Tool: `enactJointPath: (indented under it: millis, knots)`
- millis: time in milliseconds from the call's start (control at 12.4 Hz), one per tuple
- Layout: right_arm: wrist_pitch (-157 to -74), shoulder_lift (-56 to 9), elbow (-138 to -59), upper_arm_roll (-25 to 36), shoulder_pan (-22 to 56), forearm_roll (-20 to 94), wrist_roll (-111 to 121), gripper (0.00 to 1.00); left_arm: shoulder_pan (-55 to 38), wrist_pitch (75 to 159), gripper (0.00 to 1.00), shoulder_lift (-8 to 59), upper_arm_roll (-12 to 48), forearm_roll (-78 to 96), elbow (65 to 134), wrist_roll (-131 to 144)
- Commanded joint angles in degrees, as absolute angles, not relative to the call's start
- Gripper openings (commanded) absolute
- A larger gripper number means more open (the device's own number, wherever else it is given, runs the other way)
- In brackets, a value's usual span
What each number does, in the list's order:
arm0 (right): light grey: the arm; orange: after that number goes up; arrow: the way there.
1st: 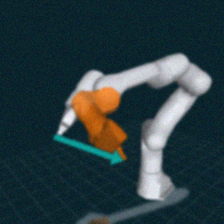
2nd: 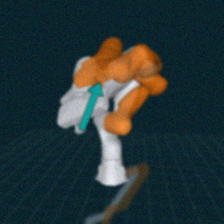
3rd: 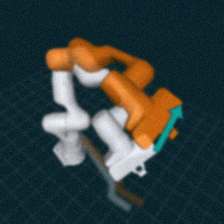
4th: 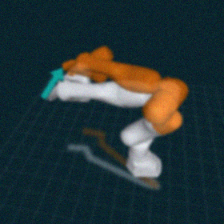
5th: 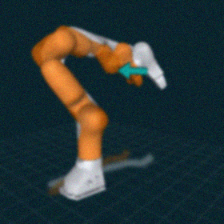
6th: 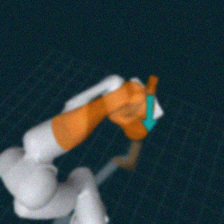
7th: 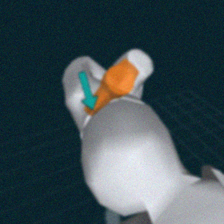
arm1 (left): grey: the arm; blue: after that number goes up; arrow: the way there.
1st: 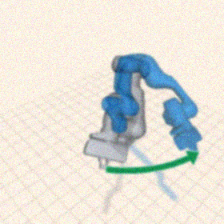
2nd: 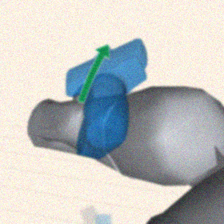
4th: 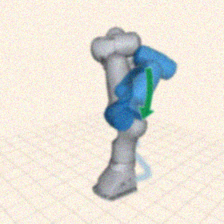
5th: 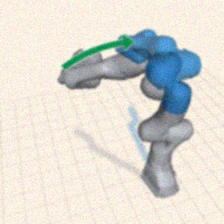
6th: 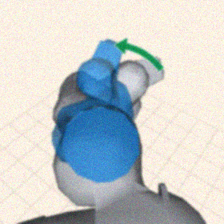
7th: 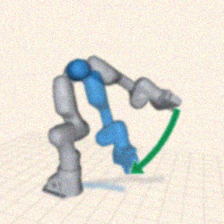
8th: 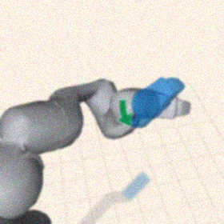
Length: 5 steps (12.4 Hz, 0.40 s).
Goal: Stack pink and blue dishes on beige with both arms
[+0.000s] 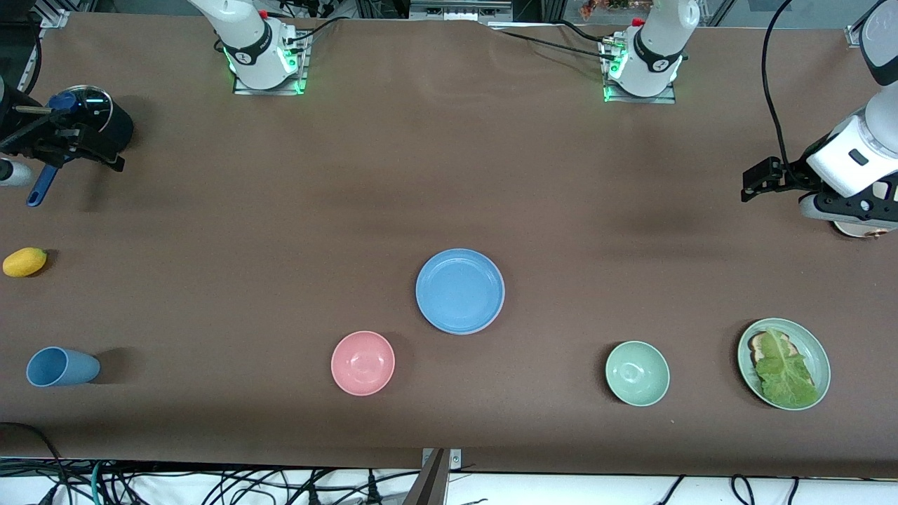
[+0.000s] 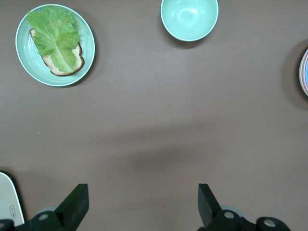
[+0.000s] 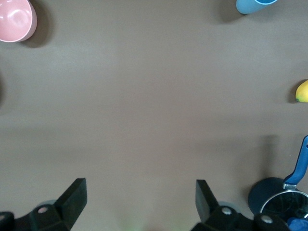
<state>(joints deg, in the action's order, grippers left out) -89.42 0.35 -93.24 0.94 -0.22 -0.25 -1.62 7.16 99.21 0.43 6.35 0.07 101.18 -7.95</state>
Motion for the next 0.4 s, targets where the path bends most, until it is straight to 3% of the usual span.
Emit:
enactJointPath:
  millis: [0,322]
  knots:
    - [-88.95,0.09,-91.93,0.70,-0.70,0.70,-1.05,1.00,7.21,98.96,1.00,0.97,6.42,1.23,99.84,-9.14]
    - [-89.03,0.18,-91.93,0.70,-0.70,0.53,-1.05,1.00,7.21,98.96,1.00,0.97,6.42,1.23,99.84,-9.14]
